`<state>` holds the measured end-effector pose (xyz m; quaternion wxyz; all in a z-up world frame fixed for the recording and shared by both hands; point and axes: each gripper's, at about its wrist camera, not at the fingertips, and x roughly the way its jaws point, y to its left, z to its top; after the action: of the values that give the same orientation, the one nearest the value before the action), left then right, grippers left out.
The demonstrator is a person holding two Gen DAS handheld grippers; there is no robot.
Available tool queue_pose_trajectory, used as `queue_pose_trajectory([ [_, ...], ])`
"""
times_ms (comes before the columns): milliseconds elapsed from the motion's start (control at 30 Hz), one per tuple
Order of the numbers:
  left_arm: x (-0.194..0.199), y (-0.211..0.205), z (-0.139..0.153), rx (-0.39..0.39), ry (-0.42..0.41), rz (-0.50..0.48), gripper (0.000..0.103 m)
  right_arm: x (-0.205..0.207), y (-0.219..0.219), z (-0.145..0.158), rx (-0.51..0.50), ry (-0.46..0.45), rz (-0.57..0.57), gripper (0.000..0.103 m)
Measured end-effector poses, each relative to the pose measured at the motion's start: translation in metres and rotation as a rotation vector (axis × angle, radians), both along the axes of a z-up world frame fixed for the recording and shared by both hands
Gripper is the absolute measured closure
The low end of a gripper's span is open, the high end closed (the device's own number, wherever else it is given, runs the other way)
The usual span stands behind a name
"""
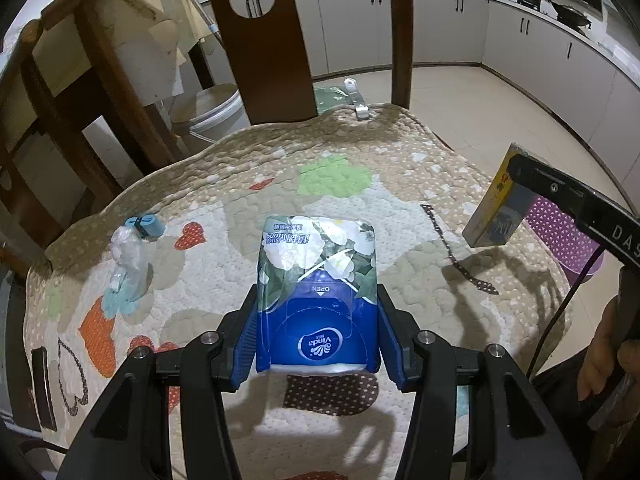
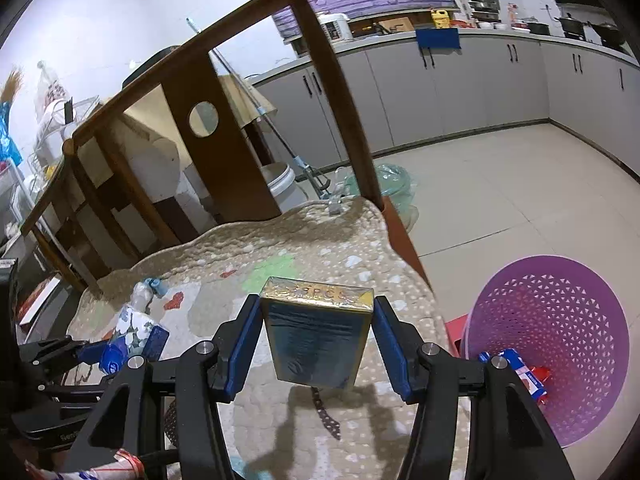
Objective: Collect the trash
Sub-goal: 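Carry the tissue pack and card box over the purple basket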
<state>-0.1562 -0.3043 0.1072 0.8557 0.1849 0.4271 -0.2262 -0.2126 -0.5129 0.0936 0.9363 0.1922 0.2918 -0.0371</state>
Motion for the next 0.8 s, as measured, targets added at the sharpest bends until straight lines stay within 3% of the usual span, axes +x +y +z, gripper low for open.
queue_pose_trajectory([
  [800,-0.012,-0.052,0.009,-0.020,-0.004,-0.103,0.052,-0.032,-0.054,0.007,0.032,-0.039,-0.149,0.043],
])
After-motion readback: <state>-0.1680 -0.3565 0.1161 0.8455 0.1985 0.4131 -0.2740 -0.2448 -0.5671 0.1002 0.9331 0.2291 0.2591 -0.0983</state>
